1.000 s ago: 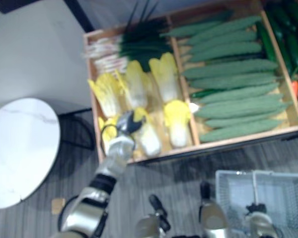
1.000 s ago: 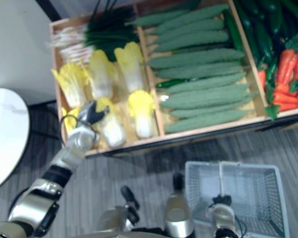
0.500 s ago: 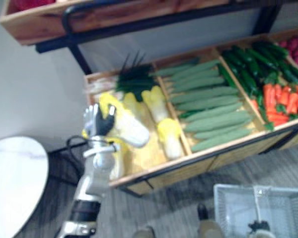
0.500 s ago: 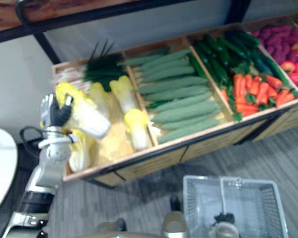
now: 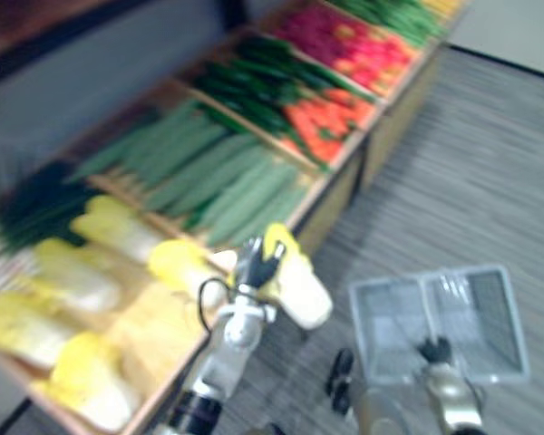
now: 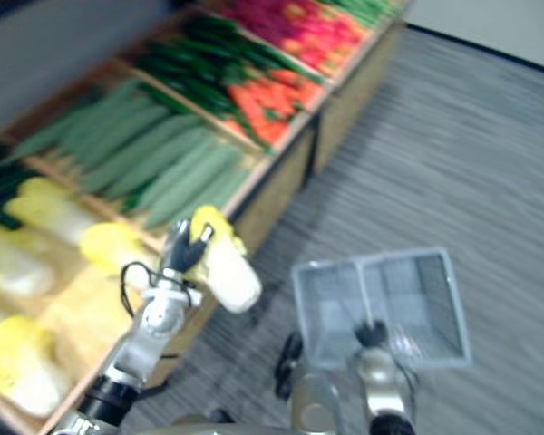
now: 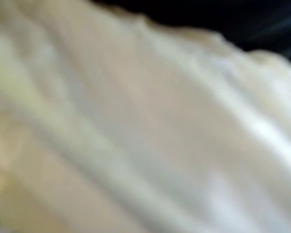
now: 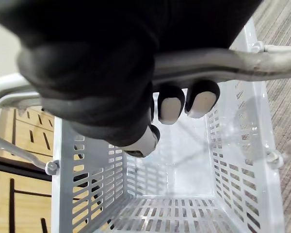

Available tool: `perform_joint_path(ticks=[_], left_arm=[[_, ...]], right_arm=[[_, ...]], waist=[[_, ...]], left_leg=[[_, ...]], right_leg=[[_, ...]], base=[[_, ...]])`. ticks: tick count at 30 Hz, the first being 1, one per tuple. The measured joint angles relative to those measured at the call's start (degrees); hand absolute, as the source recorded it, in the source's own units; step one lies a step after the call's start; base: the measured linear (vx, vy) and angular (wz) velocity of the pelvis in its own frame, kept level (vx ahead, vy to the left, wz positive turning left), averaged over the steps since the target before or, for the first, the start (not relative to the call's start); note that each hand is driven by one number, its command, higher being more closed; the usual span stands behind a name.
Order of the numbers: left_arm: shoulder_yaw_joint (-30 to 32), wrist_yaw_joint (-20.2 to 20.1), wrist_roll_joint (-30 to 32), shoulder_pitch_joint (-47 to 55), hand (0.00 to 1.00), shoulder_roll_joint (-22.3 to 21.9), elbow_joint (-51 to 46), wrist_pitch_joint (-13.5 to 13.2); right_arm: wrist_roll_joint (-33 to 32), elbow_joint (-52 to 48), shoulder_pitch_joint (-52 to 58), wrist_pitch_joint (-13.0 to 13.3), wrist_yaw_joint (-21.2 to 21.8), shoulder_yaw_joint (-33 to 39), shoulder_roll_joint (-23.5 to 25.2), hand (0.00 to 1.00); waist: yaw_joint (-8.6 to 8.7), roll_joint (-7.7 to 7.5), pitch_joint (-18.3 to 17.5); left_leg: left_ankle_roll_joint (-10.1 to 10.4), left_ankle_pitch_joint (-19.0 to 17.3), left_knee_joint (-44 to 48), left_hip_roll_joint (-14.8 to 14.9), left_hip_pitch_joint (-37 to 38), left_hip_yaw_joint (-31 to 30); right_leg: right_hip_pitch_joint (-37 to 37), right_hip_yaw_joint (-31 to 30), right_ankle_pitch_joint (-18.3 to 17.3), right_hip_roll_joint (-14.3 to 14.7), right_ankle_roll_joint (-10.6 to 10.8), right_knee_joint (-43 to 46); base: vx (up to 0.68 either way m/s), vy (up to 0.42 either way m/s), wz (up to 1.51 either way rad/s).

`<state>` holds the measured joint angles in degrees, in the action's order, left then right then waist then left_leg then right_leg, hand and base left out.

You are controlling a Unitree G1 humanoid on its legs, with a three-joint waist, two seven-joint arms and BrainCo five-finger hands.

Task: Pick vegetable in the basket

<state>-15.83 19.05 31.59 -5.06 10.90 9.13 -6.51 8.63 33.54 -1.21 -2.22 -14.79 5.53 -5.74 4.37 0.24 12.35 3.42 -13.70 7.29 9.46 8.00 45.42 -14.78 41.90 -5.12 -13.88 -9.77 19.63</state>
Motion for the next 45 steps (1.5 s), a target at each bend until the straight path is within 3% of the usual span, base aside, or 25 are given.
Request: perform_joint_path(ticks=[1, 3, 5, 7, 9, 10, 12, 16, 17, 19, 20, 21, 24, 27, 29, 31, 32, 34, 36, 38, 39, 40, 41, 42, 45], left_arm=[[-0.7, -1.1, 0.0, 1.6, 1.0, -0.9, 3.8, 0.0], [-0.9, -2.3, 0.0, 3.0, 1.0, -2.5, 10.5, 0.3], [-0.5, -3.0, -0.1, 5.0, 1.0, -4.7, 14.4, 0.9], [-1.8, -3.6, -0.4, 6.7, 1.0, -6.2, 16.7, 0.9], [-2.3, -3.6, -2.2, 7.6, 1.0, -7.5, 16.7, 0.8], [-2.4, -3.6, -2.3, 7.8, 1.0, -8.1, 16.7, 0.8], [-2.9, -3.4, -4.4, 8.4, 1.0, -8.6, 16.5, 0.8], [-4.9, -2.7, -4.5, 8.7, 1.0, -8.5, 16.2, 0.9], [-5.1, -1.9, -4.5, 8.7, 1.0, -8.9, 14.5, 0.9], [-5.1, -1.4, -4.4, 8.7, 1.0, -9.0, 13.2, 0.9], [-5.1, -1.2, -4.4, 8.7, 1.0, -9.1, 12.2, 0.9], [-5.1, -1.1, -4.4, 8.7, 0.0, -9.3, 11.9, 0.9], [-5.2, -0.7, -4.4, 8.7, 0.0, -9.9, 11.9, 1.4], [-5.2, 0.4, -4.5, 8.7, 0.0, -10.5, 12.1, 2.1], [-5.6, 0.8, -4.4, 8.4, 0.0, -10.4, 12.3, 2.3], [-7.0, 0.9, -4.3, 6.6, 0.0, -8.7, 14.4, 3.1], [-7.3, 0.9, -4.3, 6.3, 0.0, -7.9, 14.6, 3.5], [-7.4, 1.0, -4.2, 5.3, 0.0, -6.5, 15.7, 4.4], [-7.1, 1.1, -3.8, 4.3, 0.0, -5.6, 16.9, 4.6], [-6.8, 1.1, -3.7, 3.3, 0.0, -5.6, 18.3, 4.7], [-6.7, 1.1, -3.5, 2.7, 0.0, -5.6, 19.0, 4.7], [-6.7, 1.1, -3.2, 2.6, 0.0, -5.5, 19.0, 4.7], [-6.2, 1.0, -2.3, 2.3, 0.0, -4.7, 19.5, 4.5], [-5.6, 0.9, -1.5, 1.7, 0.0, -6.6, 21.0, 4.9], [-4.6, 1.0, -1.1, 0.1, 0.0, -7.0, 21.2, 4.9]], right_arm=[[0.3, -2.2, 0.1, 0.0, 0.1, -2.0, 1.2, 1.0], [0.4, -5.1, 0.9, 0.4, 0.6, -5.1, 2.1, 1.0], [0.4, -6.6, 2.8, 0.8, 1.4, -8.5, 2.3, 1.0], [0.4, -9.5, 6.1, 0.9, 2.8, -12.7, 1.8, 1.0], [0.3, -10.6, 7.4, 0.9, 3.9, -15.2, 0.6, 1.0], [0.3, -11.3, 7.6, 0.8, 4.2, -17.1, 0.0, 1.0], [0.3, -12.0, 7.6, 0.8, 5.2, -19.1, -0.2, 1.0], [-0.2, -16.0, 8.2, 0.9, 6.1, -22.3, 0.2, 1.0], [-0.5, -17.7, 7.7, 1.0, 6.2, -22.4, 0.5, 1.0], [-0.8, -17.7, 6.6, 1.0, 6.2, -22.5, 0.5, 1.0], [-0.8, -17.8, 5.2, 1.1, 6.2, -23.4, 0.5, 1.0], [-0.8, -17.8, 4.7, 1.1, 6.2, -24.0, 0.5, 1.0], [-2.6, -18.0, 4.1, 1.2, 6.7, -28.0, 0.5, 1.0], [-5.0, -18.4, 4.1, 1.3, 8.1, -31.2, 0.6, 1.0], [-7.3, -18.8, 4.8, 1.3, 9.0, -31.0, 0.5, 1.0], [-11.3, -19.1, 5.8, 1.2, 10.5, -31.3, 0.5, 1.0], [-12.1, -19.3, 6.3, 1.2, 10.8, -31.4, 0.5, 1.0], [-15.5, -20.1, 7.3, 1.2, 13.0, -31.9, -0.2, 1.0], [-18.7, -21.7, 7.3, 1.3, 14.7, -32.9, -0.4, 1.0], [-20.4, -22.7, 7.8, 1.5, 16.2, -33.7, -0.4, 1.0], [-21.1, -23.9, 8.5, 1.5, 16.8, -34.0, -0.4, 1.0], [-21.2, -24.6, 8.9, 1.6, 17.0, -33.9, -0.3, 1.0], [-21.7, -25.6, 10.3, 1.7, 17.0, -33.8, 0.4, 1.0], [-22.1, -24.5, 10.2, 1.6, 16.9, -32.6, -0.7, 1.0], [-22.1, -24.0, 10.3, 1.6, 15.8, -27.3, -0.8, 1.0]], waist=[[-0.52, -0.79, -0.1], [-0.21, -0.28, 0.0], [-0.35, -0.09, -0.1], [-0.32, 0.83, -0.1], [-0.26, 1.45, 0.0], [-0.5, 1.5, 0.1], [-2.18, 1.52, 0.3], [-3.05, 2.06, 0.7], [-3.09, 1.79, 0.9], [-3.46, 1.53, 1.1], [-3.54, 1.55, 1.1], [-3.65, 1.54, 1.1], [-5.58, 1.19, 1.0], [-6.02, 0.41, 0.7], [-5.43, 0.16, 0.3], [-4.5, -1.46, 0.3], [-4.29, -2.11, 0.4], [-3.73, -2.33, 0.3], [-3.1, -2.1, 0.3], [-2.86, -1.91, 0.4], [-2.89, -2.16, 0.2], [-2.92, -2.64, -0.1], [-2.83, -4.01, -0.4], [-2.69, -0.44, -0.7], [-2.53, 0.63, -0.3]], left_leg=[[1.5, 0.2, 0.4, -0.1, 1.5, 4.3], [1.8, 0.0, 2.2, 1.6, 2.5, 7.2], [2.4, -0.5, 9.2, 5.4, 3.3, 8.1], [-0.2, -0.4, 27.1, 14.3, 1.2, 4.1], [-3.0, -1.4, 37.9, 17.7, -3.2, -4.1], [-1.3, -2.9, 41.2, 15.4, -7.5, -13.5], [1.1, -4.5, 40.7, 10.2, -11.9, -23.1], [1.0, -4.5, 29.9, 4.4, -16.7, -26.4], [0.8, -3.4, 21.8, 0.2, -19.1, -27.6], [0.5, -1.4, 16.1, -2.1, -20.5, -27.5], [0.2, 2.4, 9.7, -4.5, -21.0, -27.1], [-0.1, 3.6, 7.6, -5.1, -20.9, -27.0], [-3.8, 7.2, 3.6, -6.4, -18.1, -26.9], [-5.8, 9.2, 0.8, -7.9, -14.1, -25.3], [-6.1, 8.7, -2.3, -8.9, -10.3, -25.1], [-6.5, 8.5, -4.6, -10.3, -5.5, -26.1], [-6.8, 8.2, -4.7, -10.7, -4.1, -27.0], [-7.0, 7.4, -4.9, -10.1, -0.7, -31.1], [-6.8, 7.3, -4.5, -8.1, 0.4, -33.5], [-5.8, 6.7, -3.5, -5.7, 1.2, -35.3], [-3.6, 5.3, -1.6, -4.4, 1.2, -35.3], [-1.8, 4.1, -0.5, -4.1, 1.2, -35.3], [1.9, 0.9, 1.2, -4.5, 1.3, -35.7], [2.6, -0.6, 2.2, -0.9, 0.5, -36.7], [2.2, 1.3, 1.8, -0.1, -0.6, -38.6]], right_leg=[[1.0, 4.4, -2.2, -1.5, 5.7, 1.5], [-0.1, -0.3, -0.5, 2.6, 4.5, -0.9], [0.7, -5.7, -0.6, 7.5, 4.8, -3.8], [4.3, -10.6, -0.8, 13.7, 4.8, -9.2], [6.7, -14.7, -0.9, 17.4, 4.6, -11.7], [8.0, -17.2, -1.2, 18.7, 4.1, -12.8], [9.8, -20.7, -1.2, 19.2, 4.1, -13.7], [13.7, -23.6, -0.6, 19.0, 5.1, -16.2], [14.7, -24.8, -0.6, 18.6, 5.1, -17.6], [15.2, -25.6, -0.7, 18.4, 4.9, -18.8], [15.6, -26.0, -0.7, 18.5, 5.0, -19.7], [15.9, -26.3, -0.4, 18.6, 5.3, -19.8], [18.1, -29.7, -0.7, 19.1, 5.2, -20.2], [17.0, -32.4, -5.8, 17.4, 6.1, -13.0], [13.0, -32.2, -8.9, 15.6, 9.2, -0.6], [6.5, -31.5, -8.5, 12.0, 11.0, 20.1], [4.9, -30.8, -8.0, 10.5, 11.8, 25.2], [1.1, -29.0, -10.3, 5.6, 8.8, 34.6], [-1.8, -28.3, -10.9, 3.7, 9.1, 32.5], [-3.7, -28.7, -10.3, 3.3, 9.9, 23.9], [-3.6, -30.1, -8.3, 3.8, 12.1, 13.1], [-2.6, -31.5, -5.6, 4.0, 12.5, 6.3], [-0.5, -35.0, 5.2, 3.5, 15.0, -3.6], [0.9, -33.7, 6.0, 6.6, 13.8, -4.0], [-0.6, -39.7, 3.8, 9.0, 13.7, 3.1]], base=[[0.03, -0.12, -2.07], [0.1, -0.184, -1.75], [0.15, -0.2, -1.51], [0.18, -0.18, -1.36], [0.14, -0.1, -1.16], [0.15, -0.081, -1.19], [0.12, -0.035, -1.17], [0.15, 0.025, -0.76], [0.16, 0.046, -0.19], [0.17, 0.046, -0.21], [0.19, 0.044, -0.22], [0.26, 0.052, -0.31], [0.27, 0.054, -0.54], [0.33, 0.091, -0.54], [0.42, 0.131, -0.09], [0.4, 0.115, 0.34], [0.42, 0.016, 0.53], [0.45, -0.047, 0.59], [0.37, -0.142, 0.59], [0.37, -0.244, 0.53], [0.31, -0.258, 0.4], [0.41, -0.338, 0.61], [0.39, -0.312, 0.5], [0.37, -0.267, 0.48], [0.26, -0.126, 0.44]])
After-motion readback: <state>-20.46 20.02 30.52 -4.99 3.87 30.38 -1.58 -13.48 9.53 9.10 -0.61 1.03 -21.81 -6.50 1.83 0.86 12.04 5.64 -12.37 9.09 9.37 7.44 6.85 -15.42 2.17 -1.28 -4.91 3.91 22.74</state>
